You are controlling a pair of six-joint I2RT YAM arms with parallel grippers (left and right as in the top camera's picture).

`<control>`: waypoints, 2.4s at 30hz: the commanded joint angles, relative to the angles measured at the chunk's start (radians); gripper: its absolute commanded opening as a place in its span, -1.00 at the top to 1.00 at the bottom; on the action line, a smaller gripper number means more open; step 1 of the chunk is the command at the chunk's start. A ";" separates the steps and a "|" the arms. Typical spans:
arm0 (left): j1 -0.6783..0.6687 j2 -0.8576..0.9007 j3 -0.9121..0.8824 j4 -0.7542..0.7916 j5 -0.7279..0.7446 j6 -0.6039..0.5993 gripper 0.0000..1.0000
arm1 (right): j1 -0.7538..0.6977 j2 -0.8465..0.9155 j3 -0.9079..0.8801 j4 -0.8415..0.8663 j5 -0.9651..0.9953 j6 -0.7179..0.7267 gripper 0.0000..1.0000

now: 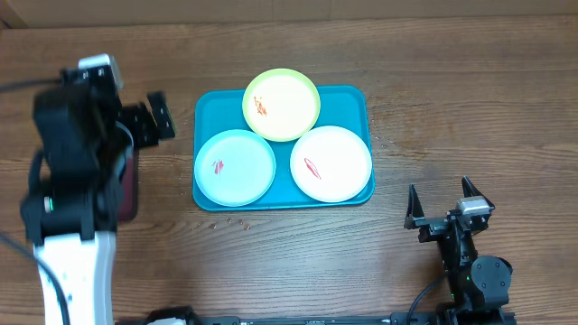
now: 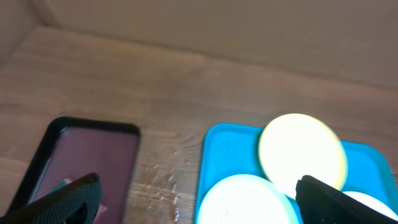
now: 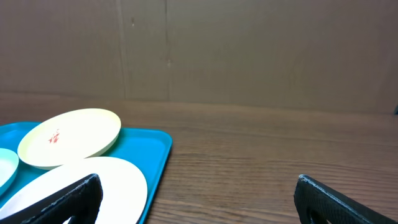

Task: Clean dirty plates on tray and stack at the side
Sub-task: 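Move the left gripper over the black tray toward the sponge, then grasp the green-and-orange sponge with the left gripper and lift it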

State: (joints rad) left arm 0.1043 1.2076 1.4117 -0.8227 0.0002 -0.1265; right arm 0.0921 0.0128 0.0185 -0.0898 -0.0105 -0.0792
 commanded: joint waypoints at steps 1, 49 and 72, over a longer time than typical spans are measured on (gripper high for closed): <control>0.016 0.108 0.108 -0.060 -0.094 -0.027 -0.99 | -0.004 -0.010 -0.010 0.005 0.010 -0.004 -1.00; 0.471 0.978 0.250 -0.187 -0.119 -0.442 -0.88 | -0.004 -0.010 -0.010 0.005 0.010 -0.004 -1.00; 0.471 0.980 0.250 -0.276 -0.050 -0.442 -1.00 | -0.004 -0.010 -0.010 0.005 0.010 -0.004 -1.00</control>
State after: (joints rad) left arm 0.5777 2.1818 1.6436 -1.0653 -0.1028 -0.5632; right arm 0.0921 0.0128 0.0185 -0.0906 -0.0105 -0.0792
